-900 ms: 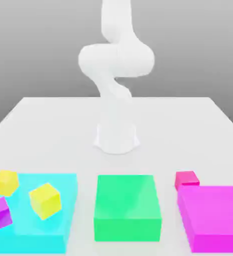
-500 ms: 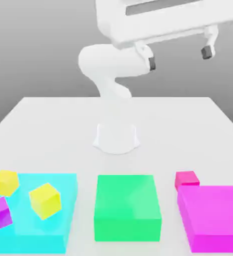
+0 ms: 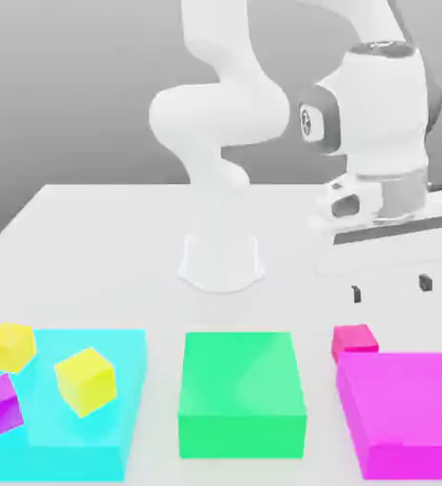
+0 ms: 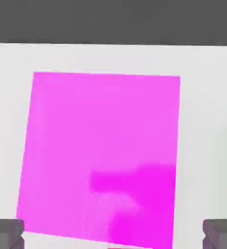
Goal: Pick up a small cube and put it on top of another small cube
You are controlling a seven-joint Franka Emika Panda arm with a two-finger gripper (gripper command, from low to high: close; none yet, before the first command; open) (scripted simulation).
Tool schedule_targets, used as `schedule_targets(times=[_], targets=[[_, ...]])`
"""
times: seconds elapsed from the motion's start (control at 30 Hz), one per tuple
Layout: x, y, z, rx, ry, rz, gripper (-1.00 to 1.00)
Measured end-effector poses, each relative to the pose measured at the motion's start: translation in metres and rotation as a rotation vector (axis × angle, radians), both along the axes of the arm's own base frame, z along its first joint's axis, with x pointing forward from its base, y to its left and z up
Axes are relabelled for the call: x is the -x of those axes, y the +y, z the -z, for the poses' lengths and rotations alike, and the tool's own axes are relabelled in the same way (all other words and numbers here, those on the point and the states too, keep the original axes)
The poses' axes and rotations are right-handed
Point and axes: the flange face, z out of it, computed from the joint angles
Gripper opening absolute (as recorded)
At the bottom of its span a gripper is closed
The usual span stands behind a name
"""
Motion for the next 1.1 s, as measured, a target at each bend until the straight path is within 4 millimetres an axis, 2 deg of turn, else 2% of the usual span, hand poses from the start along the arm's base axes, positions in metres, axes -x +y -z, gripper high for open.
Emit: schedule_targets(times=[0.17, 0.2, 0.63, 0.67, 0.9, 1.1], targets=[[0.049, 0.006, 0.054, 0.090, 0.061, -0.023, 0.00], [0.052, 0.006, 0.060, 0.098, 0.064, -0.024, 0.00], [0.055, 0.007, 0.122, 0.104, 0.066, -0.026, 0.00], [0.056, 0.006, 0.127, 0.105, 0.068, -0.025, -1.00], [0.056, 0.006, 0.129, 0.104, 0.067, -0.025, -1.00], [0.051, 0.009, 0.100, 0.102, 0.059, -0.028, -1.00]])
